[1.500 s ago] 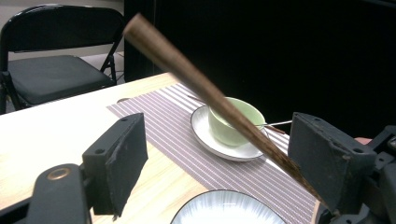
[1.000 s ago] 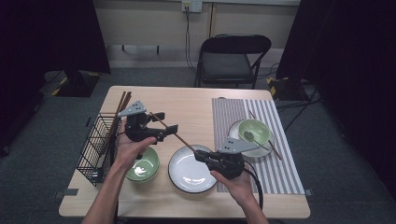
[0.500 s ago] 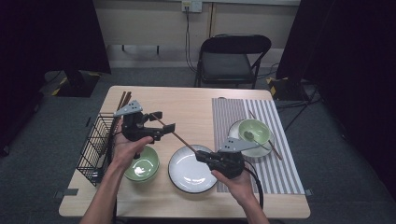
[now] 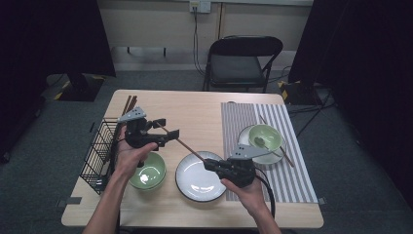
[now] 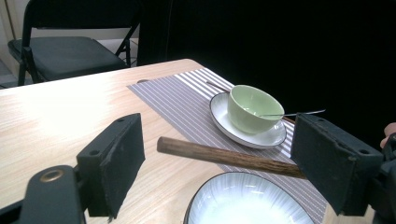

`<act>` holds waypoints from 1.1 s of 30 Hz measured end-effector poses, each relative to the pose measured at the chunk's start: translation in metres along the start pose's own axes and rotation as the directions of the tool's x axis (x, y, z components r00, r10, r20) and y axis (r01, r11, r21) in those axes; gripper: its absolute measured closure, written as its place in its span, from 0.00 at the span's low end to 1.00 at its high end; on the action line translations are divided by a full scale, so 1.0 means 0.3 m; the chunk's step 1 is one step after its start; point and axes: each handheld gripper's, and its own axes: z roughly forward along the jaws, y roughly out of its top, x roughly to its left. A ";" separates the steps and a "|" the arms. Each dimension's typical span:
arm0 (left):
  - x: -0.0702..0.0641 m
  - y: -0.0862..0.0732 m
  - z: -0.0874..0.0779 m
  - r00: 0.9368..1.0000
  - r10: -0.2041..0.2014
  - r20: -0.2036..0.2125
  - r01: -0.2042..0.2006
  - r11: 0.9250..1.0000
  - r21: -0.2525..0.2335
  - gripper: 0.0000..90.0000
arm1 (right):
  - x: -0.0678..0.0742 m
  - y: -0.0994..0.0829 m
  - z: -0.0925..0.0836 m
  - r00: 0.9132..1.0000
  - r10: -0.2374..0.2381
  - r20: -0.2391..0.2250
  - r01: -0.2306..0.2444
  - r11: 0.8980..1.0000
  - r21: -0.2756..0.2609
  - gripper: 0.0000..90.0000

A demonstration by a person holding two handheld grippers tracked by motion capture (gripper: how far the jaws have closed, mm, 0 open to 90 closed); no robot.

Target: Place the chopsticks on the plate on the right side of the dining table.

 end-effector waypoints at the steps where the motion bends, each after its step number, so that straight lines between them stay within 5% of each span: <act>1: 0.000 0.000 0.000 1.000 -0.001 0.001 0.001 1.000 0.001 0.19 | 0.000 0.000 -0.001 1.000 0.003 0.000 -0.003 1.000 -0.001 0.95; 33: 0.027 -0.030 0.022 1.000 -0.013 -0.011 0.014 0.999 0.040 0.19 | -0.008 0.008 -0.017 1.000 -0.004 0.019 0.004 1.000 -0.018 0.95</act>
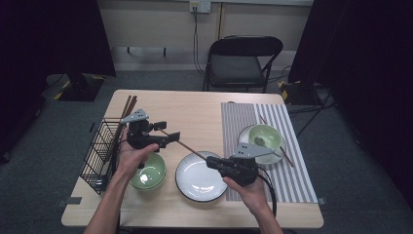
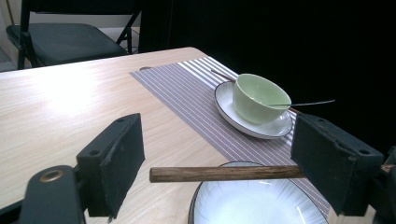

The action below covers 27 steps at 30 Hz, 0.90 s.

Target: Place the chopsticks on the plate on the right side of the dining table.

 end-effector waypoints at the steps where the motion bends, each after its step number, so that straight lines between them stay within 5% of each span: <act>1: 0.000 0.000 -0.001 1.000 -0.005 -0.001 0.005 1.000 -0.006 0.19 | -0.001 -0.001 0.001 1.000 0.001 0.001 -0.001 1.000 -0.001 0.95; 12: 0.013 0.016 -0.052 0.999 0.007 -0.032 -0.008 1.000 -0.030 0.18 | -0.042 -0.033 0.009 0.999 0.029 0.032 -0.029 0.999 0.024 0.95; 27: -0.004 -0.039 -0.102 0.994 0.053 -0.098 -0.052 0.998 0.019 0.18 | -0.089 -0.054 -0.014 0.994 0.042 0.097 -0.045 0.999 0.030 0.95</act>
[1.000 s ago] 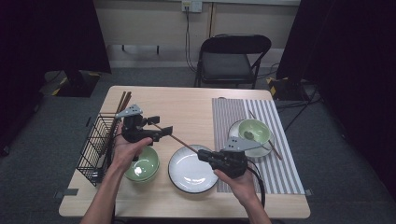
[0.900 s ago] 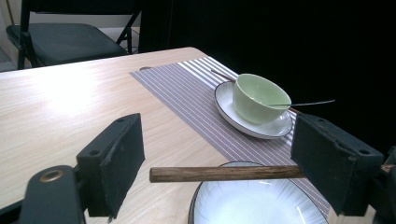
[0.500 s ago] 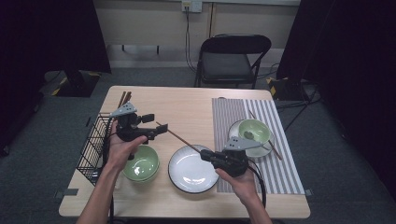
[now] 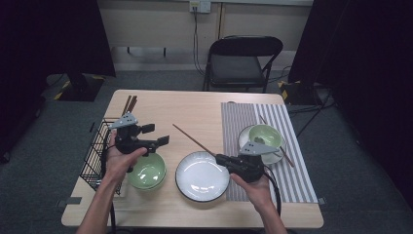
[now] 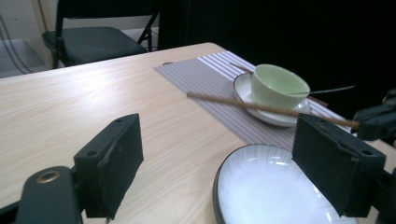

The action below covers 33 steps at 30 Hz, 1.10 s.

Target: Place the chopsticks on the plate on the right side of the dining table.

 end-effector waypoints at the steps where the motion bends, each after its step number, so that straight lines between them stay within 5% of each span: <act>1: -0.002 -0.006 -0.003 1.000 0.002 0.006 -0.002 1.000 0.001 0.18 | -0.002 0.001 -0.002 1.000 -0.002 0.005 0.002 1.000 0.001 0.95; 17: -0.059 -0.104 -0.034 0.998 0.066 -0.011 -0.065 0.993 0.097 0.20 | -0.037 0.010 -0.052 0.998 0.012 0.058 -0.010 1.000 -0.027 0.95; 27: -0.062 -0.158 -0.022 0.997 0.076 0.002 -0.075 0.987 0.144 0.19 | -0.055 0.017 -0.078 0.996 0.019 0.083 -0.016 0.999 -0.038 0.95; 33: -0.054 -0.168 -0.022 0.999 0.048 -0.001 -0.047 0.988 0.144 0.19 | -0.072 0.044 -0.110 0.994 0.010 0.108 -0.005 0.999 -0.048 0.95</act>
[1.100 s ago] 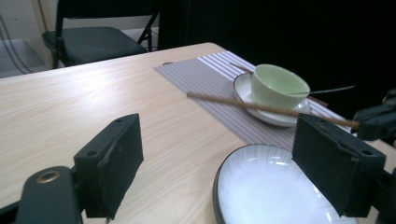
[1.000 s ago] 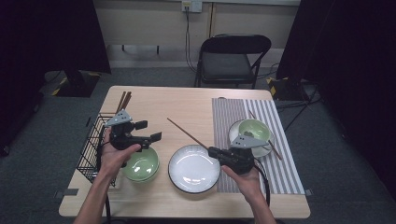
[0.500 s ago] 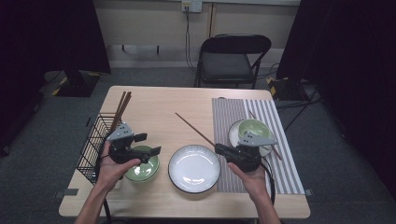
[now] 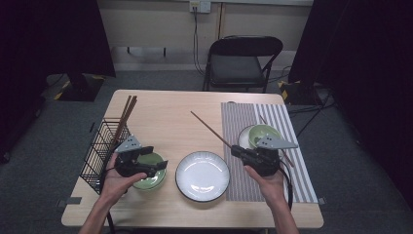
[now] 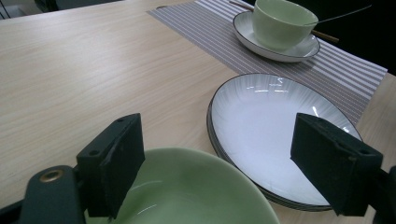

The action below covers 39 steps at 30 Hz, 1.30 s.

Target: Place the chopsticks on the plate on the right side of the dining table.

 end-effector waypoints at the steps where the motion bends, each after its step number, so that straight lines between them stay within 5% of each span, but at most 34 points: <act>1: 0.003 -0.002 -0.002 1.000 0.009 -0.005 -0.009 1.000 0.006 0.19 | -0.004 0.007 -0.007 1.000 -0.006 0.006 0.006 1.000 0.000 0.95; 6: -0.001 -0.009 0.002 1.000 -0.013 -0.002 0.013 1.000 0.007 0.19 | -0.034 0.038 -0.040 0.999 -0.017 0.043 0.018 1.000 -0.007 0.95; 19: -0.003 -0.015 0.010 1.000 0.005 0.009 -0.005 1.000 0.004 0.18 | -0.118 0.073 -0.108 0.993 -0.005 0.117 0.006 1.000 -0.013 0.95; 28: -0.007 -0.017 0.013 1.000 0.010 0.001 -0.010 1.000 0.015 0.18 | -0.202 0.084 -0.152 0.985 0.010 0.173 -0.008 1.000 -0.014 0.95; 34: -0.005 -0.016 0.012 0.999 0.007 0.047 -0.007 1.000 -0.005 0.18 | -0.269 0.066 -0.157 0.976 0.024 0.218 -0.027 1.000 0.011 0.95; 39: 0.000 -0.018 0.011 1.000 0.003 0.025 -0.003 1.000 0.002 0.18 | -0.312 0.054 -0.169 0.967 0.035 0.254 -0.041 0.999 0.020 0.95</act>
